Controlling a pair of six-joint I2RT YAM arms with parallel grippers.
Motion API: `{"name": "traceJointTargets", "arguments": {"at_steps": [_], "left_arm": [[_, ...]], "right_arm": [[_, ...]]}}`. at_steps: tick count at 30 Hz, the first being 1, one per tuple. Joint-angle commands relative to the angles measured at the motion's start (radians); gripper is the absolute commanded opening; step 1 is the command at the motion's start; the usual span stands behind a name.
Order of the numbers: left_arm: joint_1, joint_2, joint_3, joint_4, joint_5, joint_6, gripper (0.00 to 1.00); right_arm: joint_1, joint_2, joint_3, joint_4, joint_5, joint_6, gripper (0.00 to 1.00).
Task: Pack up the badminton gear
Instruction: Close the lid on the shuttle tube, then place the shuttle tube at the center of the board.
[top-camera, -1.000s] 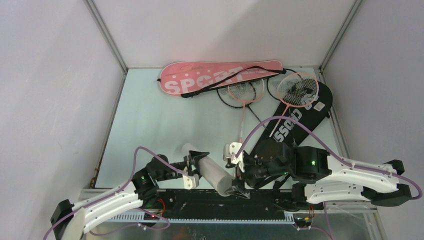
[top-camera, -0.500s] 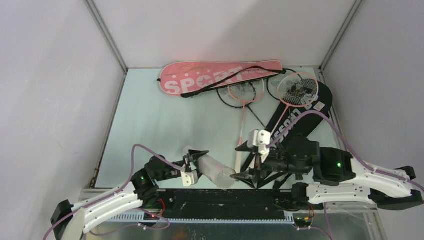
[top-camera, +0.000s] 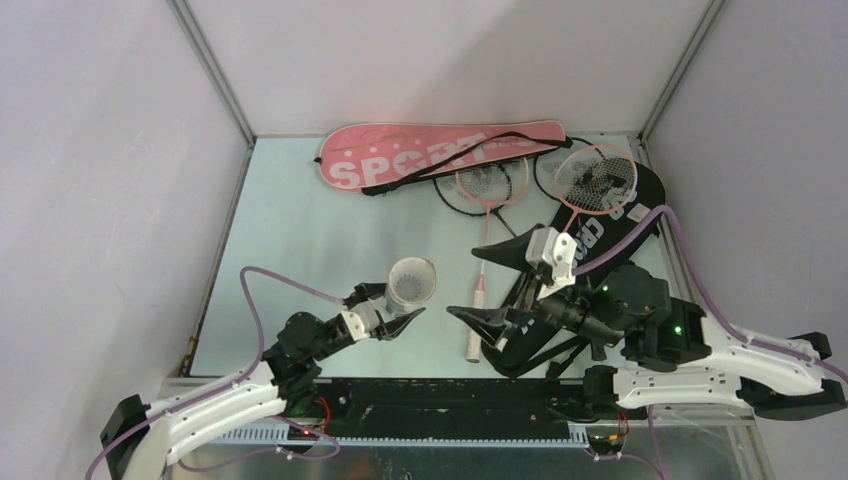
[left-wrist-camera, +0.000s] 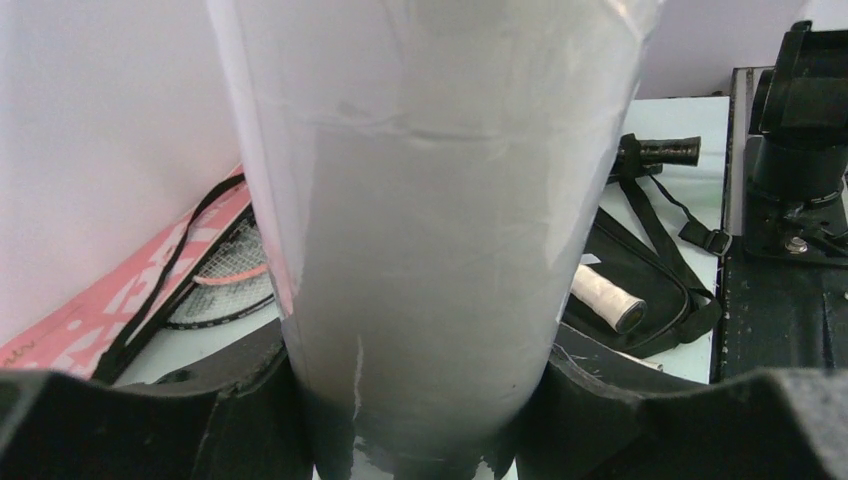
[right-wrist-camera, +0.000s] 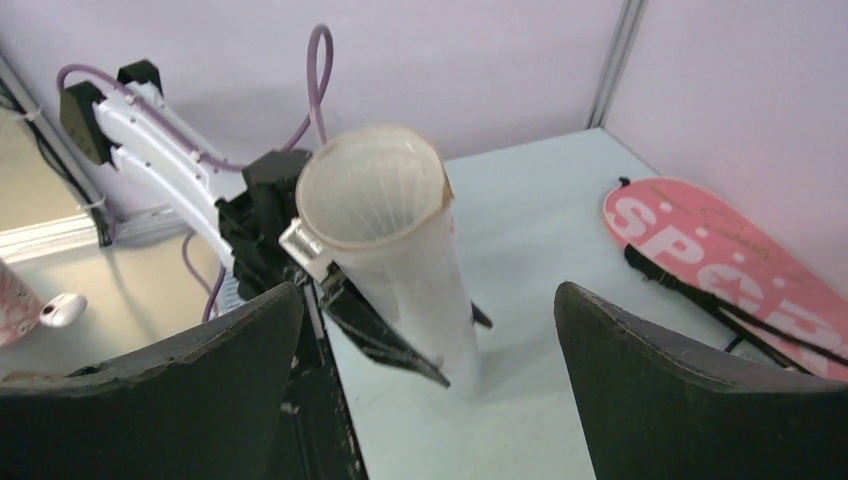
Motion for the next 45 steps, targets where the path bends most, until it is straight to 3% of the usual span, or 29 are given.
{"name": "traceJointTargets", "arguments": {"at_steps": [1, 7, 14, 23, 29, 32, 33, 39, 41, 45], "left_arm": [[-0.003, 0.019, 0.053, 0.084, -0.042, -0.062, 0.42], [-0.003, 0.044, 0.057, 0.084, -0.049, -0.070, 0.42], [-0.003, 0.033, 0.057, 0.065, -0.050, -0.068, 0.42], [-0.003, -0.002, 0.073, 0.033, -0.069, -0.098, 0.42], [-0.003, -0.031, 0.072, 0.007, -0.058, -0.108, 0.42], [-0.004, -0.025, 0.080, -0.011, -0.151, -0.127, 0.42], [-0.003, -0.021, 0.097, -0.022, -0.239, -0.146, 0.42], [0.010, 0.160, 0.346, -0.347, -0.720, -0.298, 0.41], [0.057, 0.239, 0.427, -0.466, -0.774, -0.343, 0.41], [0.269, 0.370, 0.578, -0.771, -0.736, -0.485, 0.41]], "right_arm": [[-0.002, 0.039, 0.004, 0.205, 0.061, -0.083, 0.99], [-0.001, 0.085, 0.004, 0.320, 0.095, -0.111, 0.99], [-0.011, 0.142, 0.005, 0.250, 0.149, -0.076, 0.99], [-0.028, 0.161, 0.005, 0.160, 0.101, -0.045, 0.99], [-0.029, 0.128, 0.005, 0.256, 0.147, -0.074, 0.99], [-0.035, 0.082, 0.004, 0.364, 0.247, -0.090, 0.99], [-0.039, 0.073, 0.004, 0.381, 0.262, -0.096, 0.99], [-0.081, 0.043, 0.005, 0.338, 0.413, -0.036, 0.99], [-0.101, 0.042, 0.004, 0.295, 0.432, -0.007, 0.99], [-0.172, 0.052, 0.005, 0.145, 0.462, 0.087, 0.99]]}}
